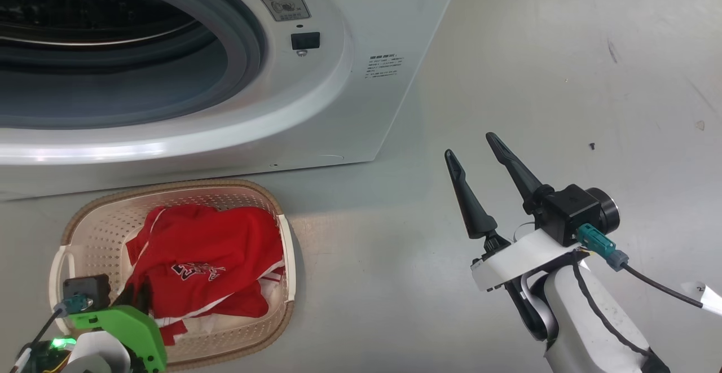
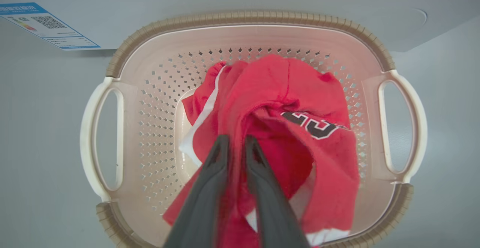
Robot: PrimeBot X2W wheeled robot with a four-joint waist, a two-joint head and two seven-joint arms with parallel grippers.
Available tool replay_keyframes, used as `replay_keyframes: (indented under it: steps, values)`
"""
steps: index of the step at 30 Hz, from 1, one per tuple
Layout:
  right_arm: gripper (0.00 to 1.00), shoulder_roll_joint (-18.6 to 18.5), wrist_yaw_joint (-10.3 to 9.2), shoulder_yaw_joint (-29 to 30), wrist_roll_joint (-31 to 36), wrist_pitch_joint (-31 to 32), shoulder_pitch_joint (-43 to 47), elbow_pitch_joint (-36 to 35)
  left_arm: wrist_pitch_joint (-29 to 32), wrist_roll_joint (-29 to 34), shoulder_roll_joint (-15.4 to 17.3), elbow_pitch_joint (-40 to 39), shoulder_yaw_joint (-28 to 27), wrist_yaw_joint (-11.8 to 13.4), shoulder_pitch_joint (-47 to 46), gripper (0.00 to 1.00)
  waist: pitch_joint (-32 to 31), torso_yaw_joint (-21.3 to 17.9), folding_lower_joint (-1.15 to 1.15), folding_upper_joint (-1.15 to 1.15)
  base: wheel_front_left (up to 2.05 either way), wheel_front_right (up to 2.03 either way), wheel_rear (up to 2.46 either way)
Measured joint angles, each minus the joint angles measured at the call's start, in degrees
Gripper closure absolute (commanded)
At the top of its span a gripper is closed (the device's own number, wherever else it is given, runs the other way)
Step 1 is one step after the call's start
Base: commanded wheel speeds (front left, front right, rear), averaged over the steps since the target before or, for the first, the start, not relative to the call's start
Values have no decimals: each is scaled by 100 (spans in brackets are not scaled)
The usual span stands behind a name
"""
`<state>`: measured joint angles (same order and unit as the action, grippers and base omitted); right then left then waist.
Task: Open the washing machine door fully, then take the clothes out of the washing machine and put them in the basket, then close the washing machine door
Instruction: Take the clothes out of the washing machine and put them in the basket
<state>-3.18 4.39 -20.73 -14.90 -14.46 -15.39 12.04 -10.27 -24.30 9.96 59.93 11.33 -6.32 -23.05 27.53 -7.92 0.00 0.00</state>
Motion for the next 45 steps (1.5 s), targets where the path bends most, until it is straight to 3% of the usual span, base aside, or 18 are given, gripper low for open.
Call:
replay_keyframes:
  steps: [1,14,27,45]
  values:
    - [0,0,0,0,0,0,-5,4,-32,0,-9,43,-1,0,-12,0,-5,8,0,0,0,0,0]
    - [0,-2,1,14,0,0,-9,136,-292,4,-56,202,21,-1,-133,0,-249,120,0,0,0,0,0]
    - [0,-2,21,163,-82,0,86,269,-399,18,-145,-210,24,-24,-201,0,-808,318,0,0,0,0,0]
    - [0,1,25,509,-265,0,450,215,-401,73,-301,-2510,-348,-60,-102,0,-1571,908,0,0,0,0,0]
